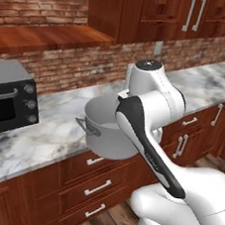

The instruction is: Pick the kettle from the cabinet and place it on a stove burner. Then pick the pot from the counter and place it on another stove burner. Finally, turn both burners on.

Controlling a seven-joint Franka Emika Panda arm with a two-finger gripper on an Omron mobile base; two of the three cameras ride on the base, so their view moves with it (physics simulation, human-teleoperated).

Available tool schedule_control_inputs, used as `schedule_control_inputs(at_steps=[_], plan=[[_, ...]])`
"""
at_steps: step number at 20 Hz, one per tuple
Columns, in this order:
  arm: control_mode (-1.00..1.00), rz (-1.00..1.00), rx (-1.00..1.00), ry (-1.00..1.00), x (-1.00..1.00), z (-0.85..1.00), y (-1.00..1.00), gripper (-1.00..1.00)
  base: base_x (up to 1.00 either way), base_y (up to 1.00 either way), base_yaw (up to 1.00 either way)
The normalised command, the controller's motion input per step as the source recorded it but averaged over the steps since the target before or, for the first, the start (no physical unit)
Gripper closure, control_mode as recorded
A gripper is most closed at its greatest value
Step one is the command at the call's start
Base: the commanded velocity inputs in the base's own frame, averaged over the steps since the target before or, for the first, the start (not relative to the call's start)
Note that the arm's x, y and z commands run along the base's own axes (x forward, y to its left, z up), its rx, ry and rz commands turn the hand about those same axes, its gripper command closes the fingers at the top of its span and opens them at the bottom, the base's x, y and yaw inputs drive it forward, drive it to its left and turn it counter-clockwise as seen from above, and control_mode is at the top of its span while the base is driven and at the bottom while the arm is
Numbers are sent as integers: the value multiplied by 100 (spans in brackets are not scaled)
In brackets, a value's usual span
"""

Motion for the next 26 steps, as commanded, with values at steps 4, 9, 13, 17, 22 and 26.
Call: schedule_control_inputs(at_steps=[4, 9, 13, 17, 22, 26], plan=[[100, 0, 0, 0, 0, 0, 0, 100, -32, 62, 10], [100, 0, 0, 0, 0, 0, 0, 100, -27, 65, 14], [100, 0, 0, 0, 0, 0, 0, 100, -33, 53, 15], [100, 0, 0, 0, 0, 0, 0, 100, -31, 66, 14], [100, 0, 0, 0, 0, 0, 0, 100, -23, 65, 14], [100, 0, 0, 0, 0, 0, 0, 100, -23, 59, 14]])
